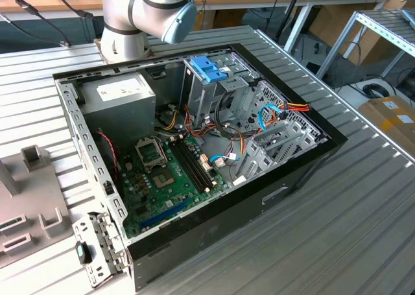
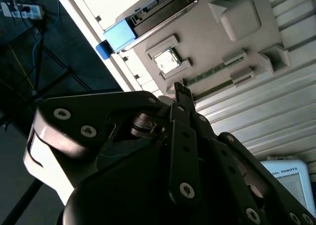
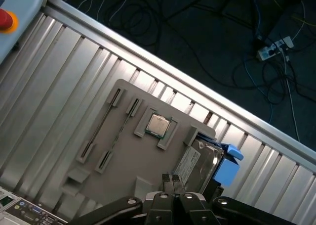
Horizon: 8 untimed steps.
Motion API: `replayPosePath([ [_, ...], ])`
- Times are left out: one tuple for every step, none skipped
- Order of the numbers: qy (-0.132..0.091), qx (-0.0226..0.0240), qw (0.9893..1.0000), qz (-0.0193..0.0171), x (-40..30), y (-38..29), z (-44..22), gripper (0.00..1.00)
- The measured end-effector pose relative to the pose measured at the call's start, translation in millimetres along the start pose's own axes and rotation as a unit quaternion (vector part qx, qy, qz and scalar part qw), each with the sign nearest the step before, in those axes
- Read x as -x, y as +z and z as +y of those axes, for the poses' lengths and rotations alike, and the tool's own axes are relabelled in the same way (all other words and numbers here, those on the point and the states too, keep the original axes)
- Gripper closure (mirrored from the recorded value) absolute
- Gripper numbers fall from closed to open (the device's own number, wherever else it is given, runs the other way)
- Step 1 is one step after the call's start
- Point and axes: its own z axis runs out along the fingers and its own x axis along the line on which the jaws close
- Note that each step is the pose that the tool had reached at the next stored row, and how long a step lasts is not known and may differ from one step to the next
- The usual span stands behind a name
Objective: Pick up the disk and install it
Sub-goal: 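Pick up the disk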
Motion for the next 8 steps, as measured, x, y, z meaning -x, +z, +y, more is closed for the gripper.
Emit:
replayPosePath([
  [-0.002,0.0001,1.0,0.0001,0.0,0.0,0.0,0.89],
  [-0.005,0.0001,1.0,0.0002,0.0,0.0,0.0,0.89],
  [-0.007,0.0002,1.0,0.0003,0.0,0.0,0.0,0.89],
  [-0.011,0.0003,0.9999,0.0005,0.0,0.0,0.0,0.89],
  [-0.013,0.0003,0.9999,0.0006,0.0,0.0,0.0,0.89],
  [-0.017,0.0004,0.9998,0.0008,0.0,0.0,0.0,0.89],
  [-0.02,0.0005,0.9998,0.0009,0.0,0.0,0.0,0.89],
  [-0.024,0.0006,0.9997,0.0011,0.0,0.0,0.0,0.89],
])
